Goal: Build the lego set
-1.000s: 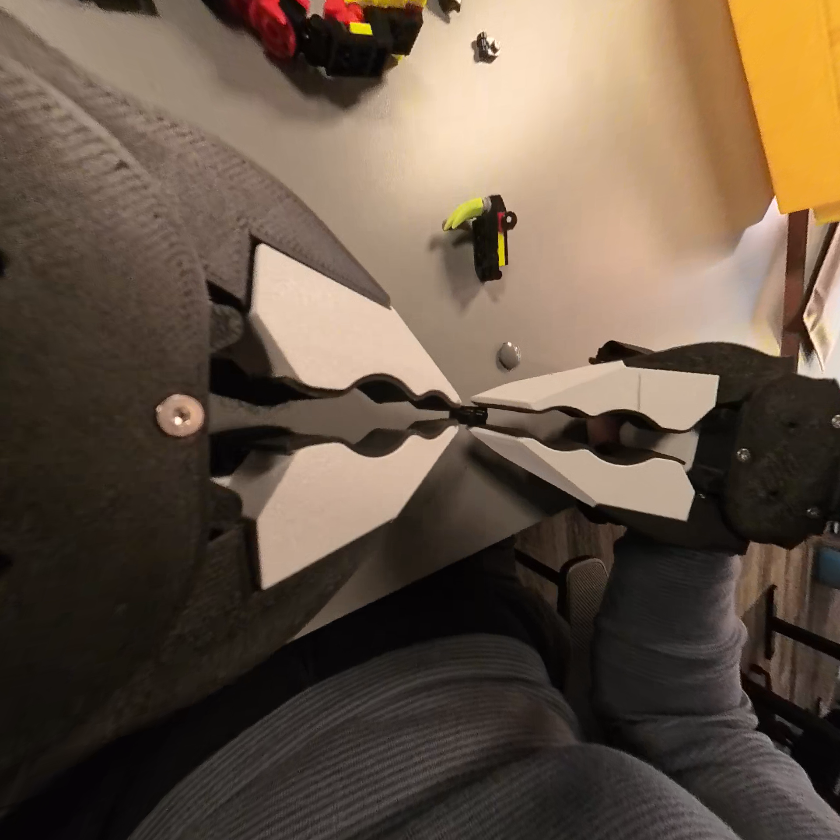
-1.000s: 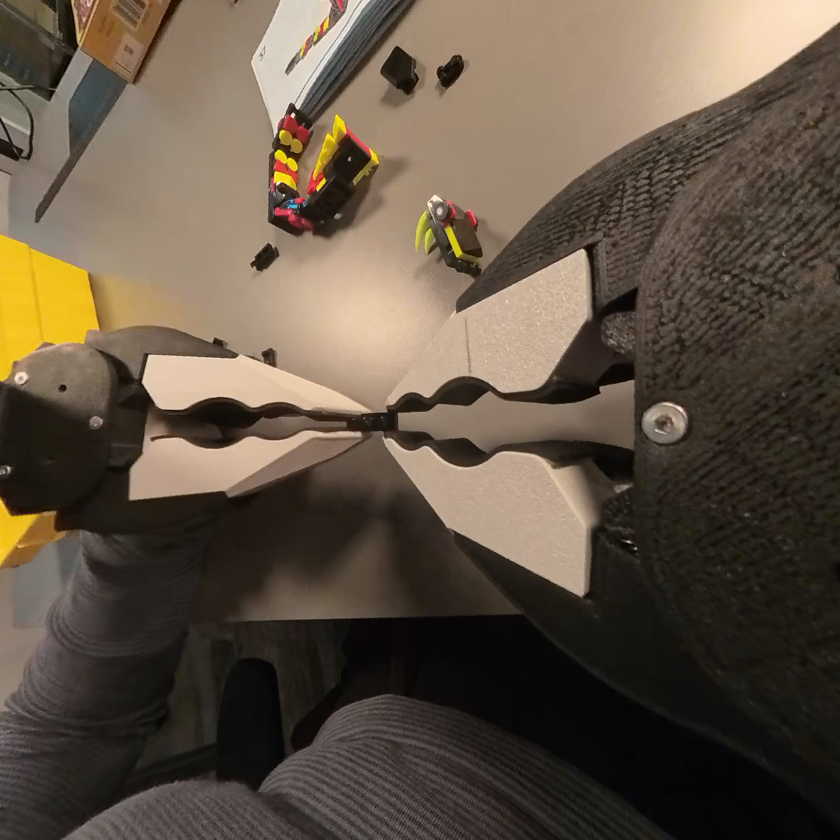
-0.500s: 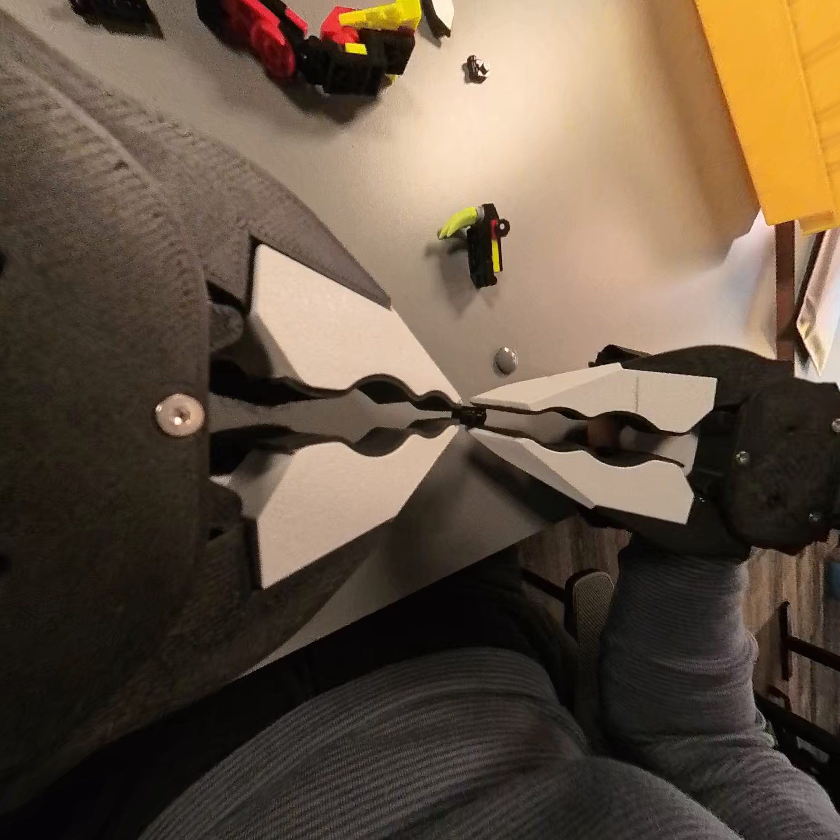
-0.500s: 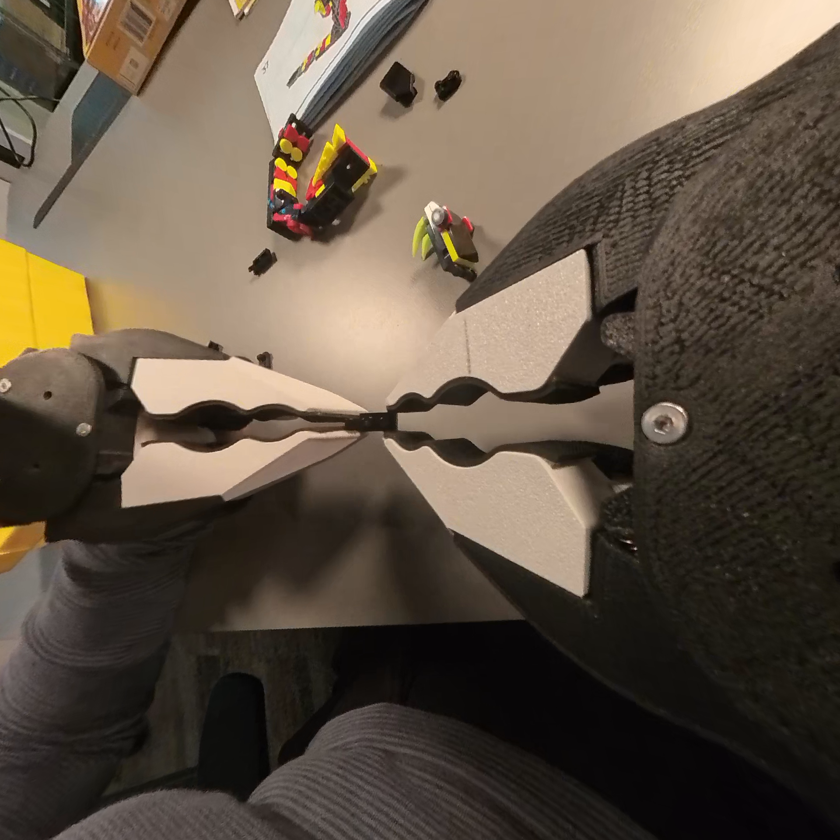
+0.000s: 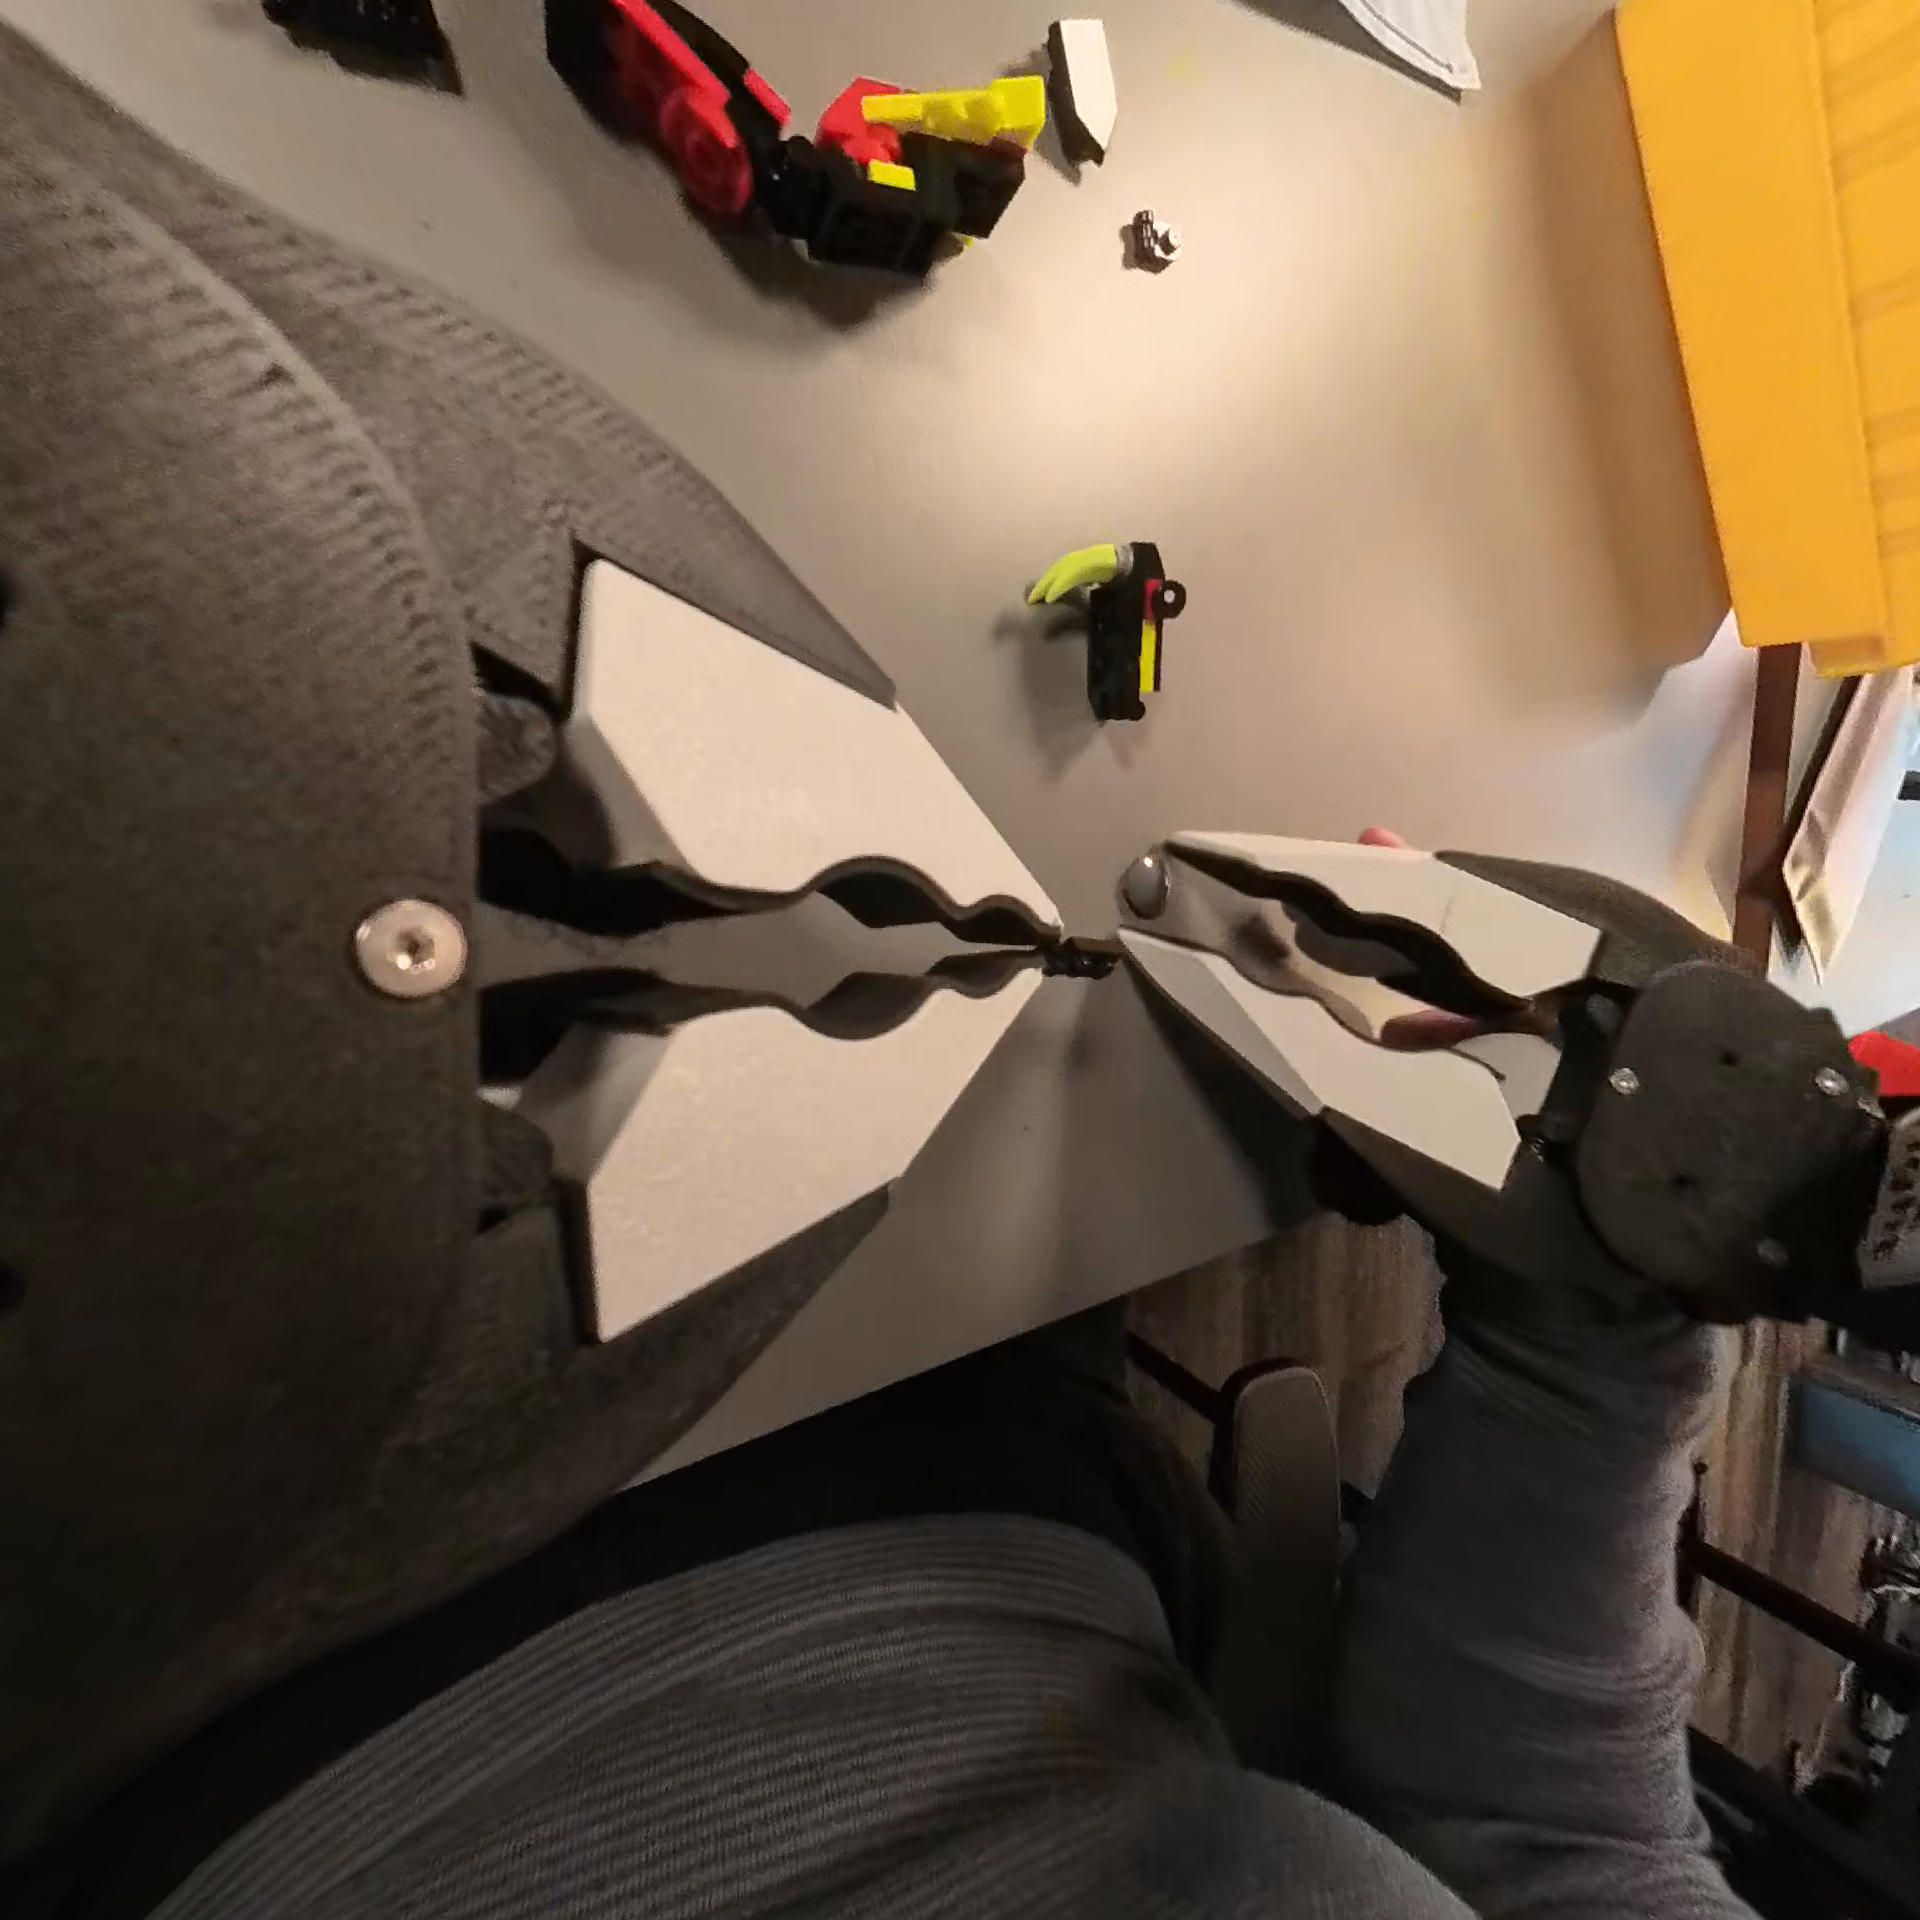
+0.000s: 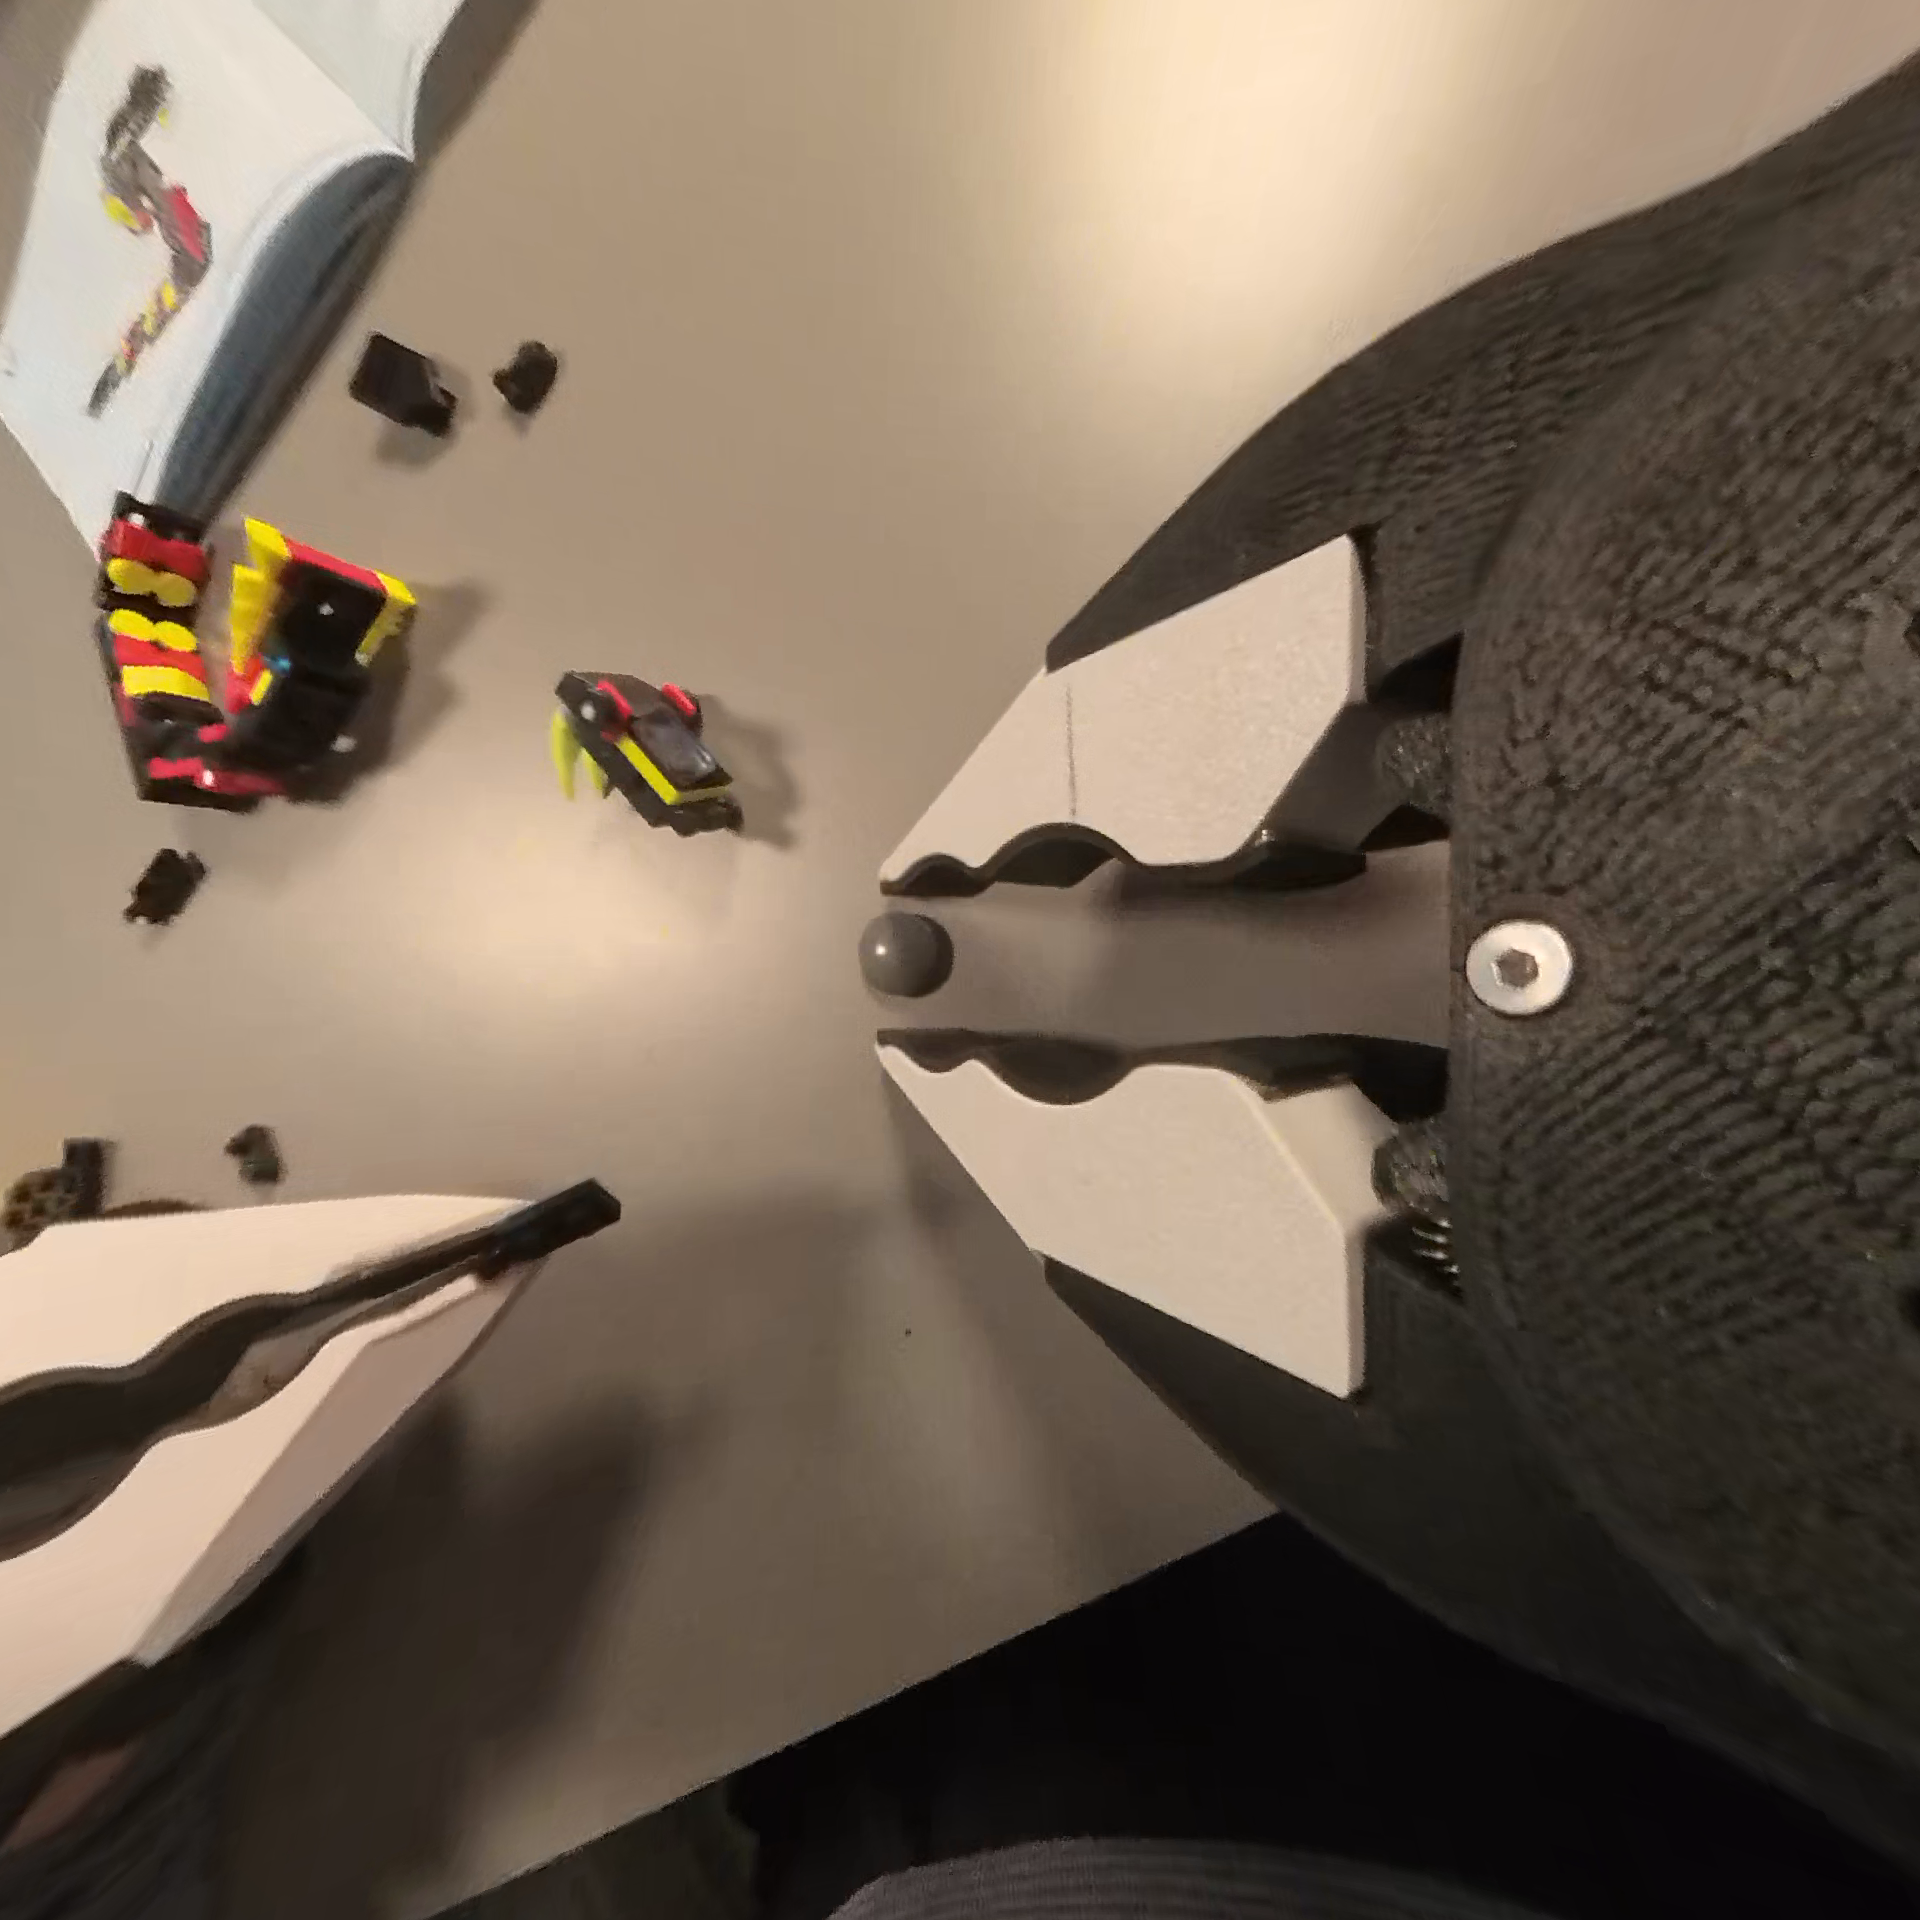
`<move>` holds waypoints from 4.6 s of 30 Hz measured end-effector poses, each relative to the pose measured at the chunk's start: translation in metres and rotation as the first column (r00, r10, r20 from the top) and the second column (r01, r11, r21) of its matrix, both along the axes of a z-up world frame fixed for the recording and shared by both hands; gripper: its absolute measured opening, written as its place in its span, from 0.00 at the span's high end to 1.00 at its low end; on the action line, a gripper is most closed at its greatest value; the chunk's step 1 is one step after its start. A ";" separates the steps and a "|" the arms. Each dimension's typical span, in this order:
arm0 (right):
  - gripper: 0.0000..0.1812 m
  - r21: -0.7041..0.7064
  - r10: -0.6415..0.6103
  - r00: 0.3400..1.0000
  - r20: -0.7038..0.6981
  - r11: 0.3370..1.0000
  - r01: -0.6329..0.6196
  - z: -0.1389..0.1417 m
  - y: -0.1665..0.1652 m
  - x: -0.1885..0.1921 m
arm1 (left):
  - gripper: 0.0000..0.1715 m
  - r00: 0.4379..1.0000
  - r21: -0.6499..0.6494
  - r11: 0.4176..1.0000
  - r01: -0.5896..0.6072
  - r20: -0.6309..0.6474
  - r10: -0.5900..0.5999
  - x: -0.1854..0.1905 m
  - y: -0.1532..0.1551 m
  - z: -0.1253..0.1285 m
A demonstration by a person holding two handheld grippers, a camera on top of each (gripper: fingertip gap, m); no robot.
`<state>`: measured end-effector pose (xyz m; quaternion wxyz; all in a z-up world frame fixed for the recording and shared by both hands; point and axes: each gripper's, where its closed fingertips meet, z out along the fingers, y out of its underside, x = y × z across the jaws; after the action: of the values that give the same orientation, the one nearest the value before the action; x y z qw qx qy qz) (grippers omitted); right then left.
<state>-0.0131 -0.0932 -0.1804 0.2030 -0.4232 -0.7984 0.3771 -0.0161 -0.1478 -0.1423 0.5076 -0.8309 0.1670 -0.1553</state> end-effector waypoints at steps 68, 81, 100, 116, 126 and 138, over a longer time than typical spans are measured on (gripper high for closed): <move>0.93 -0.008 0.231 0.965 -0.128 0.972 -0.234 0.018 -0.037 -0.014 | 0.97 0.983 -0.210 0.969 -0.126 -0.160 0.093 -0.028 -0.004 -0.039; 0.93 0.081 0.351 0.934 -0.067 0.935 -0.345 0.013 -0.057 -0.029 | 0.99 0.985 -0.213 0.972 -0.095 -0.161 0.061 -0.020 -0.005 -0.039; 0.93 0.141 0.433 0.901 0.037 0.890 -0.433 0.005 -0.062 -0.027 | 0.99 0.985 -0.212 0.973 -0.090 -0.160 0.056 -0.019 -0.005 -0.039; 0.89 0.185 0.435 0.900 -0.004 0.885 -0.427 0.006 -0.060 -0.027 | 0.99 0.986 -0.213 0.973 -0.089 -0.157 0.056 -0.019 -0.005 -0.039; 0.85 0.252 0.393 0.916 -0.084 0.898 -0.362 0.007 -0.053 -0.024 | 0.99 0.989 -0.221 0.972 -0.079 -0.139 0.048 -0.018 -0.006 -0.039; 0.89 0.042 0.335 0.942 0.036 0.941 -0.336 0.000 -0.066 -0.012 | 0.99 0.986 -0.225 0.967 -0.122 -0.135 0.093 -0.026 -0.006 -0.039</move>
<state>-0.0253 -0.1588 -0.1802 0.1346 -0.2812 -0.8704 0.3810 -0.0420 -0.1537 -0.1813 0.4033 -0.9004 0.1334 -0.0943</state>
